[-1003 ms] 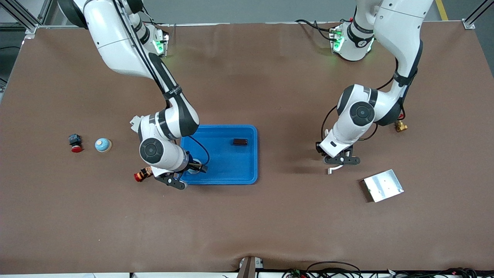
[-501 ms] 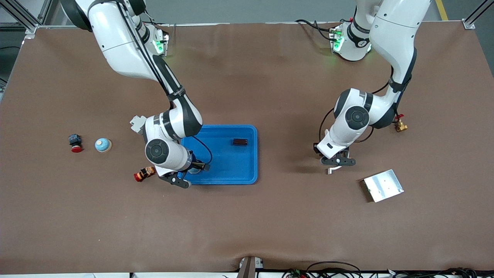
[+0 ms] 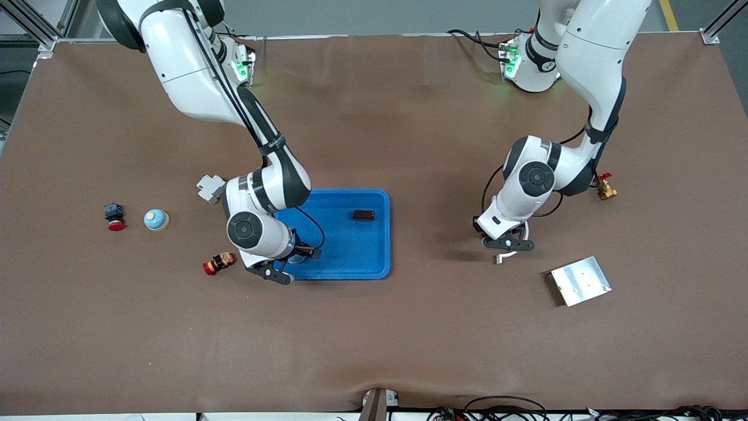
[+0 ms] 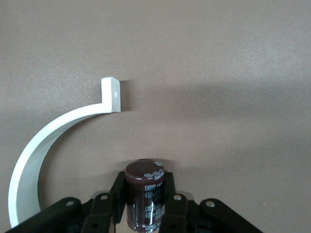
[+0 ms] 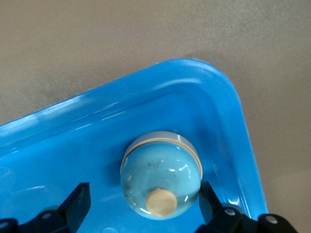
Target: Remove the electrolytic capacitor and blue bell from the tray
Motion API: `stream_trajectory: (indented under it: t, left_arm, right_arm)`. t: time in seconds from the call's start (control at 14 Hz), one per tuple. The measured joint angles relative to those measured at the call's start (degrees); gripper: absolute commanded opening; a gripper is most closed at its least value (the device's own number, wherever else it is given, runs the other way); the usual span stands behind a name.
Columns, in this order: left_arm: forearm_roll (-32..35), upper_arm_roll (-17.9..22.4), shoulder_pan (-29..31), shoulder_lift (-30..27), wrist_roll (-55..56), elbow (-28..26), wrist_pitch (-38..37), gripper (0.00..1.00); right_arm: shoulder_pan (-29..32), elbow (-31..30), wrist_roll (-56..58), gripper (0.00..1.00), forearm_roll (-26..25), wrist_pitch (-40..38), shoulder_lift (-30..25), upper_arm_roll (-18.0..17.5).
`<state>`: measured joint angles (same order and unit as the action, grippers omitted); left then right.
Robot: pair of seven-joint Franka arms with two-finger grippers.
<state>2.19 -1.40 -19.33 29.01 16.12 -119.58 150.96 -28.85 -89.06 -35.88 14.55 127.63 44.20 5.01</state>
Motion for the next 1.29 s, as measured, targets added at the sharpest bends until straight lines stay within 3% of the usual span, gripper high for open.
stream_trajectory:
  t: [0.07, 0.14, 0.21, 0.29, 0.36, 0.64, 0.86, 1.0, 1.29]
  left_arm:
    - [0.00, 0.00, -0.01, -0.02, -0.29, -0.08, 0.16, 0.00]
    - [0.00, 0.00, -0.01, -0.02, -0.37, -0.09, 0.18, 0.79]
    - [0.00, 0.00, -0.02, -0.02, -0.38, -0.09, 0.18, 1.00]
    - [0.00, 0.00, -0.04, 0.01, -0.39, -0.12, 0.30, 1.00]
    - [0.00, 0.00, -0.04, 0.02, -0.38, -0.17, 0.47, 1.00]
    - [0.00, 0.00, 0.04, -1.03, 1.36, 1.15, 0.20, 1.00]
    - [0.00, -0.10, -0.14, -3.21, 6.45, 6.40, -9.55, 1.00]
    - [0.00, -0.46, -0.59, -3.99, 10.37, 10.24, -15.50, 1.00]
    - [-0.01, -1.70, -0.97, -4.16, 24.07, 11.64, -16.98, 1.00]
  right_arm:
    - [0.00, 0.09, -0.03, 0.61, 0.00, 0.00, 0.00, 0.06]
    - [0.00, 0.22, -0.03, 0.48, 0.00, 0.00, 0.00, 0.13]
    - [0.00, 0.42, -0.04, 0.37, 0.00, -0.06, -0.01, 0.21]
    - [0.00, 0.80, -0.10, 0.19, 0.00, -0.28, -0.02, 0.29]
    - [0.00, 1.13, -0.15, 0.09, 0.00, -0.33, -0.01, 0.32]
    - [0.42, 3.16, -0.26, 0.00, 0.09, -2.99, -0.27, 1.11]
    - [1.88, 4.27, 0.53, 0.00, 0.09, -7.65, -1.96, 1.48]
    - [4.91, 4.42, 5.76, 0.00, 0.08, -12.41, -4.19, 1.76]
    - [14.98, 2.91, 21.90, 0.00, -0.21, -17.65, -8.38, 2.26]
